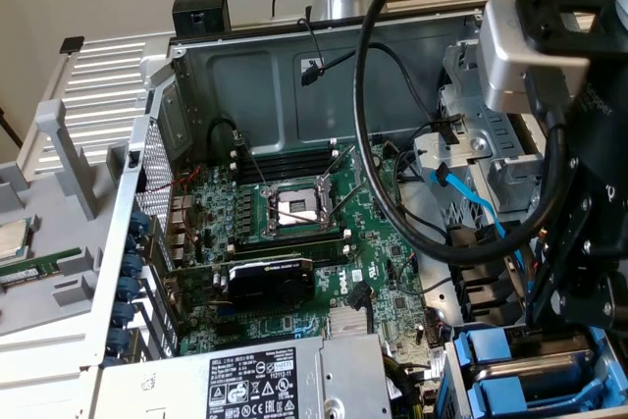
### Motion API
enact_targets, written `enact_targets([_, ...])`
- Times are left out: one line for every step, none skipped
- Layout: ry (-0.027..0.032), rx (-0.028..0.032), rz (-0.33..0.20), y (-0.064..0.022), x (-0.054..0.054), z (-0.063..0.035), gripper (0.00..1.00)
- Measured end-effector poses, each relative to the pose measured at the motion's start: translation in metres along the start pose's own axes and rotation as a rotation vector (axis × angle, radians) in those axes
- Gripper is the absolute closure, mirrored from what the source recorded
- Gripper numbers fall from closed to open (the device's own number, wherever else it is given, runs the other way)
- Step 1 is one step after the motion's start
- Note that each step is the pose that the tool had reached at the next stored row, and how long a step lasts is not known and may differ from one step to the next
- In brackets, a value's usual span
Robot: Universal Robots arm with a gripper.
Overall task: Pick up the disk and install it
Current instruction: 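Insert the second disk wire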
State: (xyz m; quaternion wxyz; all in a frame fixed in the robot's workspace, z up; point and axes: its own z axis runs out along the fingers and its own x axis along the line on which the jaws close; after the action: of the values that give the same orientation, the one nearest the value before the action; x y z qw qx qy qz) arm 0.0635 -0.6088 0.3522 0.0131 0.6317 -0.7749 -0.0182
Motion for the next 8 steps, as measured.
enact_targets([0.0001,0.0,0.0,0.0,0.0,0.0,0.84])
enact_targets([0.0,0.0,0.0,0.0,0.0,0.0,0.84])
enact_targets([0.0001,0.0,0.0,0.0,0.0,0.0,0.84])
enact_targets([0.0002,0.0,0.0,-0.0002,0.0,0.0,0.84])
enact_targets([0.0004,-0.0009,0.0,-0.0012,-0.0003,-0.0001,0.84])
enact_targets([0.0004,-0.002,0.0,-0.0019,-0.0004,0.0,0.84])
enact_targets([0.0004,-0.0025,0.0,-0.0021,-0.0005,0.0,0.84])
enact_targets([0.0004,-0.0027,0.0,-0.0023,-0.0005,0.0,0.84])
